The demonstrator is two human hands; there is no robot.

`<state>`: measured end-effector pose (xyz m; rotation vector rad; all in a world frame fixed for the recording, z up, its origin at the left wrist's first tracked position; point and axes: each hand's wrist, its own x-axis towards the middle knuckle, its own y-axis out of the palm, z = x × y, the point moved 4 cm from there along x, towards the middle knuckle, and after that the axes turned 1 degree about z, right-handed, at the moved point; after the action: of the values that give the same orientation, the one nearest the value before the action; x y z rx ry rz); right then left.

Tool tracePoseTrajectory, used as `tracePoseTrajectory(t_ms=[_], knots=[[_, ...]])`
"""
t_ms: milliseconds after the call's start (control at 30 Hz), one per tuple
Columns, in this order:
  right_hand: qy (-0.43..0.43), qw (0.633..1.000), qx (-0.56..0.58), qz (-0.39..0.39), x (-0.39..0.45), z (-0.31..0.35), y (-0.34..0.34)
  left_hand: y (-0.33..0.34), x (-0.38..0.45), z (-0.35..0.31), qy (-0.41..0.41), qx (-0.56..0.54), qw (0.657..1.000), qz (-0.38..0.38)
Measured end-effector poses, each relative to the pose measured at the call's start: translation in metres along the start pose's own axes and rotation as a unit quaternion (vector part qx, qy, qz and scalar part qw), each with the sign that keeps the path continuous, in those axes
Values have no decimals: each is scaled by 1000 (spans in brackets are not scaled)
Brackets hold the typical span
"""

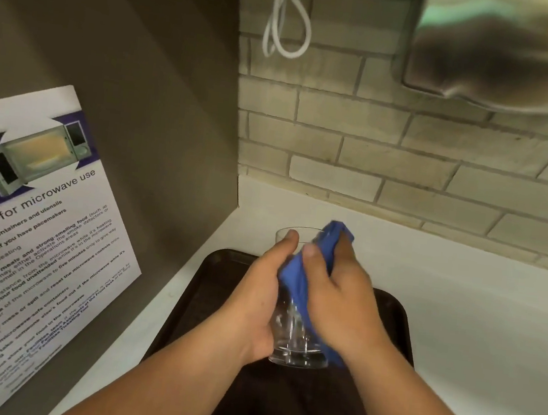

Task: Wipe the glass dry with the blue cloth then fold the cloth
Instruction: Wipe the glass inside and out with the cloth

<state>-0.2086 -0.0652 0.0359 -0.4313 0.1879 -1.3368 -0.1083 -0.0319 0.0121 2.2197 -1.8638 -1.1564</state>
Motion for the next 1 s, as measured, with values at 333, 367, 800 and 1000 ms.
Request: tracePoseTrajectory(t_ms=[333, 367, 800, 1000], knots=[[12, 991, 31, 130, -41, -18, 13, -9, -1, -7, -21, 9, 999, -33], [1, 994, 16, 108, -35, -17, 12, -7, -4, -5, -23, 14, 999, -25], [25, 988, 35, 146, -40, -8, 17, -11, -2, -19, 14, 6, 999, -49], [65, 996, 62, 20, 2, 0, 5, -9, 4, -14, 4, 8, 1000, -11]])
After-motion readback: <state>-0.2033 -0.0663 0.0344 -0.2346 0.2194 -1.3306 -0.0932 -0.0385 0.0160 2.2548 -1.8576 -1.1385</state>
